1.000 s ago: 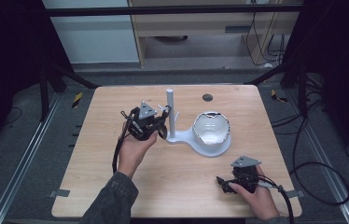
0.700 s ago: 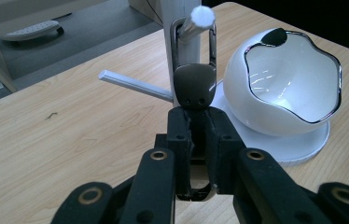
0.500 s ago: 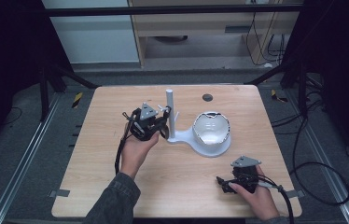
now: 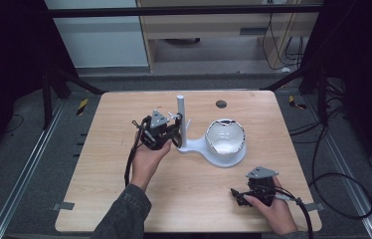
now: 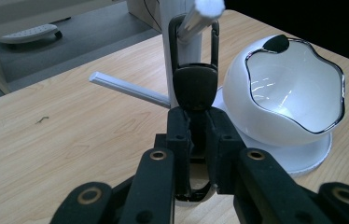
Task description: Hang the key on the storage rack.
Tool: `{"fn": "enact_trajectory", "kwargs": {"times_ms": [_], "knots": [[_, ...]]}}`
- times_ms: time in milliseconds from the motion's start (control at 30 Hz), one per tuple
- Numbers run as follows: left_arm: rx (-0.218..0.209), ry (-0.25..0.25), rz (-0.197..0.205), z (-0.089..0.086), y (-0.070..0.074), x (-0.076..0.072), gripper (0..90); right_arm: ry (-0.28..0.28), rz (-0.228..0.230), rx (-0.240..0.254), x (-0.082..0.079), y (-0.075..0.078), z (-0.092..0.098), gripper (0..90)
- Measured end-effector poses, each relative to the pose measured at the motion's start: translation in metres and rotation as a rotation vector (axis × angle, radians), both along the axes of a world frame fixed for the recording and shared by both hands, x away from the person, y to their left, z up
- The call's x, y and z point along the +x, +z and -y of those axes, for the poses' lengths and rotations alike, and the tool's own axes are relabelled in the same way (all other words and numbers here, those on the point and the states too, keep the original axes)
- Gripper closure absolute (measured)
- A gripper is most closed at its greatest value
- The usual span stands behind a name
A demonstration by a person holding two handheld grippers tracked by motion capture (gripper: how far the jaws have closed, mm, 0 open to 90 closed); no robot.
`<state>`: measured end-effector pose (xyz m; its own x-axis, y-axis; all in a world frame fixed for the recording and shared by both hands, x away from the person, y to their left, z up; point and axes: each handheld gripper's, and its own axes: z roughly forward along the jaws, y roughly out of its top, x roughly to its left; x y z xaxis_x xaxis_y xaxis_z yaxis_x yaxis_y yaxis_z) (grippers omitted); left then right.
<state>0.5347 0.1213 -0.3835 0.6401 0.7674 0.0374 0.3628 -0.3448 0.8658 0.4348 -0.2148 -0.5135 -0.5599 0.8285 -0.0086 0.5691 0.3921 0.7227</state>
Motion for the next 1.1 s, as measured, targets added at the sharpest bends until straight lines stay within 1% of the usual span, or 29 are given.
{"fn": "enact_trajectory", "kwargs": {"times_ms": [233,333,400,433,500,600,667,733,867,900,967,1100], "knots": [[0.002,0.004,-0.002,0.0,0.0,0.0,79.9,0.001,0.0,-0.001,0.0,0.0,0.0,0.5],[0.004,0.011,0.002,-0.001,0.001,-0.001,77.1,0.0,-0.002,0.001,0.0,0.0,0.0,0.5],[0.001,0.017,0.013,-0.003,0.003,-0.003,72.7,0.0,-0.002,0.001,0.0,0.0,0.0,0.5],[0.008,0.02,0.015,-0.005,0.003,-0.004,70.4,0.001,-0.002,0.001,0.0,0.0,0.0,0.5],[0.004,0.02,0.013,-0.006,0.003,-0.006,65.8,0.003,0.0,-0.001,0.0,0.0,0.0,0.5],[0.003,0.027,0.022,-0.01,0.003,-0.011,59.9,0.001,-0.002,0.001,0.0,0.0,0.0,0.5],[0.011,0.023,0.021,-0.013,0.001,-0.015,56.9,0.001,-0.002,0.001,0.0,0.0,0.0,0.5],[0.014,0.01,0.012,-0.015,-0.001,-0.019,53.2,0.001,-0.002,0.001,0.0,0.0,0.0,0.5],[0.042,-0.006,0.002,-0.018,-0.004,-0.026,44.9,0.001,-0.002,0.001,0.0,0.0,0.0,0.5],[0.042,-0.012,-0.005,-0.019,-0.005,-0.027,42.3,0.001,-0.002,0.001,0.0,0.0,0.0,0.5],[0.039,-0.024,-0.021,-0.022,-0.007,-0.029,34.9,0.001,-0.002,0.001,0.0,0.0,0.0,0.5],[0.049,-0.04,-0.052,-0.027,-0.009,-0.035,20.6,0.0,-0.002,0.001,0.0,0.0,0.0,0.5]]}}
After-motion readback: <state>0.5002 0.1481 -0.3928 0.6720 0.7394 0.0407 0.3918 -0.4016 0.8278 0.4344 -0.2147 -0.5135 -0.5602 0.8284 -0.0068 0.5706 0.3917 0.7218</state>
